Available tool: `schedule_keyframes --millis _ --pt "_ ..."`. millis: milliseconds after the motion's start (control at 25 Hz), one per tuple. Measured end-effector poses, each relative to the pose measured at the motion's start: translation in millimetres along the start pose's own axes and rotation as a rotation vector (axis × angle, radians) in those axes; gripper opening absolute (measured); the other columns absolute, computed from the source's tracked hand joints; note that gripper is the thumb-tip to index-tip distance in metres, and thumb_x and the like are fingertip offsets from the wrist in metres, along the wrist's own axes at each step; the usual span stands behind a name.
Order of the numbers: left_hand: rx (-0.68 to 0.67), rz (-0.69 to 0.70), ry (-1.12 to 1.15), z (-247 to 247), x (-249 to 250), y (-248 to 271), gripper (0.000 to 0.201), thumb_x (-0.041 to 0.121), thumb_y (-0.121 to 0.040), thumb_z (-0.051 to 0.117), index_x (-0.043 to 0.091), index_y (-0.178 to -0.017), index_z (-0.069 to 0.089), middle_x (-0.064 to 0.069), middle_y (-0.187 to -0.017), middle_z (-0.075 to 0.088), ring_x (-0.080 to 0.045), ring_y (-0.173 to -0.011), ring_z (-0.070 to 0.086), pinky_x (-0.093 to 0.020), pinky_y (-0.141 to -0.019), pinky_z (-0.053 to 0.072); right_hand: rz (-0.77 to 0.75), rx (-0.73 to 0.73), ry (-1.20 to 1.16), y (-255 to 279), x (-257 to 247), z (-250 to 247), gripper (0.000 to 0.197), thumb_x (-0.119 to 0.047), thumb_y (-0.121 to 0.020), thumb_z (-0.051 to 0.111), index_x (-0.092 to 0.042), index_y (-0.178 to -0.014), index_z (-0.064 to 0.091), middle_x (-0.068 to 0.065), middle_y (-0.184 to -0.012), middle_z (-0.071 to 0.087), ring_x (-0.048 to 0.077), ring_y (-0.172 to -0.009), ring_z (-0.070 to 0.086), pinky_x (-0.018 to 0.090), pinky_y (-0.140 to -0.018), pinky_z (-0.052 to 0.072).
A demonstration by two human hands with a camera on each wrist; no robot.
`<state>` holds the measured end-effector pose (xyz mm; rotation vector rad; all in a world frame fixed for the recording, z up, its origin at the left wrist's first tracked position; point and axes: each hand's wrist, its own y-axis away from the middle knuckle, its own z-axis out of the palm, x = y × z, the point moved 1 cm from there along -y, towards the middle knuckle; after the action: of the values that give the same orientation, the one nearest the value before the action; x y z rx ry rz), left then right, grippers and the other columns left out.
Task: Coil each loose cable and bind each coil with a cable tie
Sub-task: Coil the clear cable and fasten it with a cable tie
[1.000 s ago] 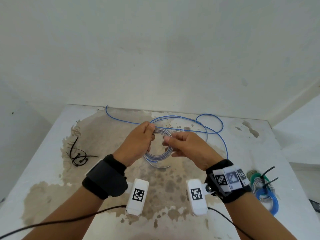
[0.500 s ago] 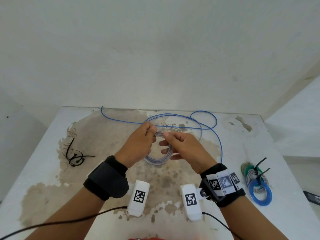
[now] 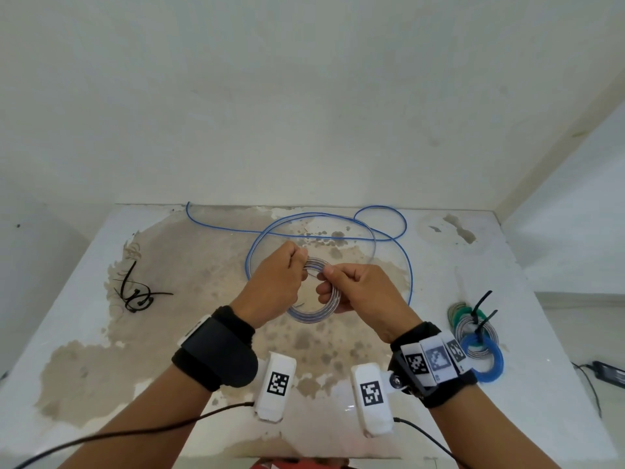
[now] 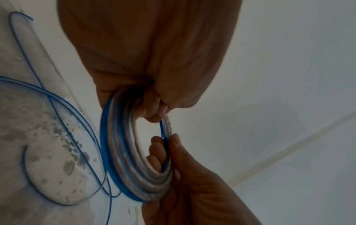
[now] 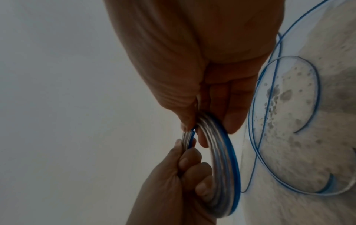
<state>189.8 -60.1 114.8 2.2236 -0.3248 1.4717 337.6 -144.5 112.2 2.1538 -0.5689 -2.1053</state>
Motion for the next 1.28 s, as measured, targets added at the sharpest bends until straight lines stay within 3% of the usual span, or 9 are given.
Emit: schedule_keyframes --millis 120,320,480,600,680,840,1000,1280 --pt "0.009 0.007 -0.047 15.2 4.0 3.0 0.03 0.037 -0.106 0.04 0.018 -0.084 0.049 0.001 -0.072 0.054 -0.014 -0.057 0.042 -0.034 -0.054 0.041 -0.006 0.026 -0.005 5.5 7.5 -8.3 0.026 -0.033 -0.101 0.06 -0.012 -0.1 0.076 0.004 -0.085 0.078 0.015 -0.074 0.074 0.027 -0.062 0.057" --pt "0.042 -0.07 0.034 29.2 4.9 8.6 0.031 0.036 -0.107 0.041 0.015 -0.085 0.047 -0.001 -0.073 0.049 -0.012 -0.054 0.038 -0.032 -0.052 0.039 0.106 -0.128 -0.148 17.9 20.4 -25.0 0.021 -0.028 -0.098 0.066 -0.011 -0.108 0.073 0.004 -0.094 0.079 0.015 -0.08 0.074 0.025 -0.065 0.058" --pt "0.073 -0.123 0.076 33.2 0.8 12.2 0.03 0.035 -0.107 0.04 0.016 -0.085 0.045 -0.001 -0.074 0.046 -0.009 -0.053 0.037 -0.028 -0.051 0.043 0.081 -0.091 -0.163 17.9 30.9 -22.9 0.013 -0.022 -0.097 0.068 -0.013 -0.102 0.075 0.005 -0.088 0.078 0.013 -0.074 0.07 0.024 -0.063 0.057" --pt "0.066 -0.155 0.11 32.0 -2.5 12.2 0.029 0.035 -0.107 0.039 0.017 -0.086 0.046 0.001 -0.074 0.044 -0.008 -0.052 0.038 -0.027 -0.053 0.048 0.097 -0.091 -0.214 17.7 34.9 -17.8 0.018 -0.025 -0.097 0.067 -0.011 -0.107 0.073 0.006 -0.091 0.078 0.014 -0.076 0.071 0.028 -0.067 0.059" --pt "0.094 -0.166 0.153 29.4 -4.9 11.6 0.028 0.033 -0.108 0.037 0.016 -0.087 0.044 0.001 -0.071 0.042 -0.008 -0.049 0.035 -0.025 -0.049 0.045 0.126 -0.147 -0.231 17.6 36.3 -10.8 0.027 -0.027 -0.094 0.071 -0.009 -0.114 0.069 0.008 -0.096 0.078 0.017 -0.082 0.075 0.03 -0.073 0.061" --pt "0.144 -0.186 0.188 17.8 -14.9 11.0 0.027 0.032 -0.108 0.037 0.013 -0.092 0.045 0.001 -0.069 0.041 -0.009 -0.049 0.035 -0.028 -0.049 0.044 0.143 -0.193 -0.192 12.0 42.7 13.7 0.028 -0.018 -0.088 0.078 0.0 -0.106 0.068 0.019 -0.099 0.077 0.022 -0.087 0.077 0.028 -0.075 0.061" --pt "0.177 -0.232 0.234 -11.5 -41.3 9.6 0.027 0.031 -0.108 0.038 0.014 -0.089 0.046 0.0 -0.07 0.043 -0.01 -0.049 0.037 -0.033 -0.054 0.045 0.205 -0.231 -0.21 -3.3 48.2 48.5 0.019 -0.015 -0.088 0.077 -0.005 -0.102 0.067 0.02 -0.102 0.077 0.022 -0.088 0.076 0.027 -0.073 0.06" --pt "0.223 -0.371 0.411 -106.3 -118.6 8.6 0.026 0.03 -0.107 0.035 0.016 -0.088 0.045 0.0 -0.07 0.04 -0.01 -0.05 0.032 -0.028 -0.048 0.037 0.315 -0.292 -0.098 -39.4 57.6 162.1 0.008 -0.015 -0.091 0.075 -0.01 -0.094 0.07 0.02 -0.104 0.076 0.02 -0.087 0.076 0.026 -0.072 0.06"
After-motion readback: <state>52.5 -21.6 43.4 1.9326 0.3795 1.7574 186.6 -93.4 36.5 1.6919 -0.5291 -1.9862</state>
